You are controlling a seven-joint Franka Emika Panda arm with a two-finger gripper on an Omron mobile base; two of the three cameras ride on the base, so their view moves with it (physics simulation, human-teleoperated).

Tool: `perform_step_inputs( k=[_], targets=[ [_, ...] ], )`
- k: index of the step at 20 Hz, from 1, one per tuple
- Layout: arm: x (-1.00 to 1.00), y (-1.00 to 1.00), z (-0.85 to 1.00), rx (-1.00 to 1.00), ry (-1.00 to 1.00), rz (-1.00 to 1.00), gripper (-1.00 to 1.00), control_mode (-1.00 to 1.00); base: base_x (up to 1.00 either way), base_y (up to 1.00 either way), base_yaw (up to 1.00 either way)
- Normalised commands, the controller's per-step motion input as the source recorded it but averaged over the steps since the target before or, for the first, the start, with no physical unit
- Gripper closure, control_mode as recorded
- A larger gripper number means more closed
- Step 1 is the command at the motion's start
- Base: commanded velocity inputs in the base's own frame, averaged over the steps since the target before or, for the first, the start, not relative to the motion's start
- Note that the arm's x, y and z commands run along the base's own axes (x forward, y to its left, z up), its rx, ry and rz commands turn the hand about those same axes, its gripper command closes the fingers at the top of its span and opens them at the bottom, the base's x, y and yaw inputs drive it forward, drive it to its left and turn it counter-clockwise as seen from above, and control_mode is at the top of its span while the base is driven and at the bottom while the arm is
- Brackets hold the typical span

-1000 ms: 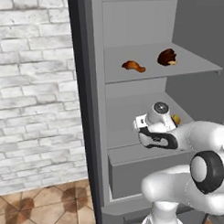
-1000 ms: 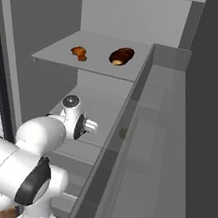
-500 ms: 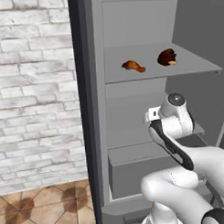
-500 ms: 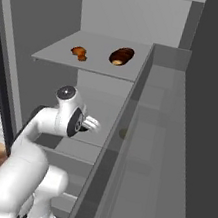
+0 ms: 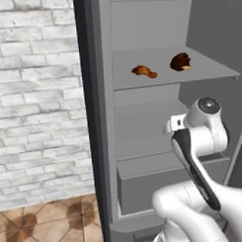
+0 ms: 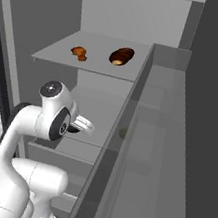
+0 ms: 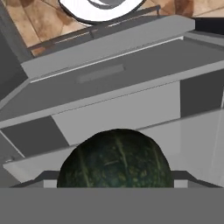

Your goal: Gather the squashs from the fridge and place them on a tray on the dining counter. Then gather the chicken drumstick and steak from the fridge and place them on the other tray.

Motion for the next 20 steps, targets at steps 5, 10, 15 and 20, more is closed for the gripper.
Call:
perform_step_inputs(
  k=[5,10,15,20],
  targets=[
    [-0.68,0.0,0.54,0.0,0.0,0.0,1.0,-1.0,0.0,0.0,0.0],
    [-0.64,0.06,0.51,0.0,0.01,0.0,1.0,-1.0,0.0,0.0,0.0],
    [-0.47,0.33,0.37,-0.04,0.03,0.0,1.0,-1.0,0.0,0.0,0.0],
    [-0.14,0.04,-0.01,0.0,0.0,0.0,1.0,-1.0,0.0,0.0,0.0]
  ],
)
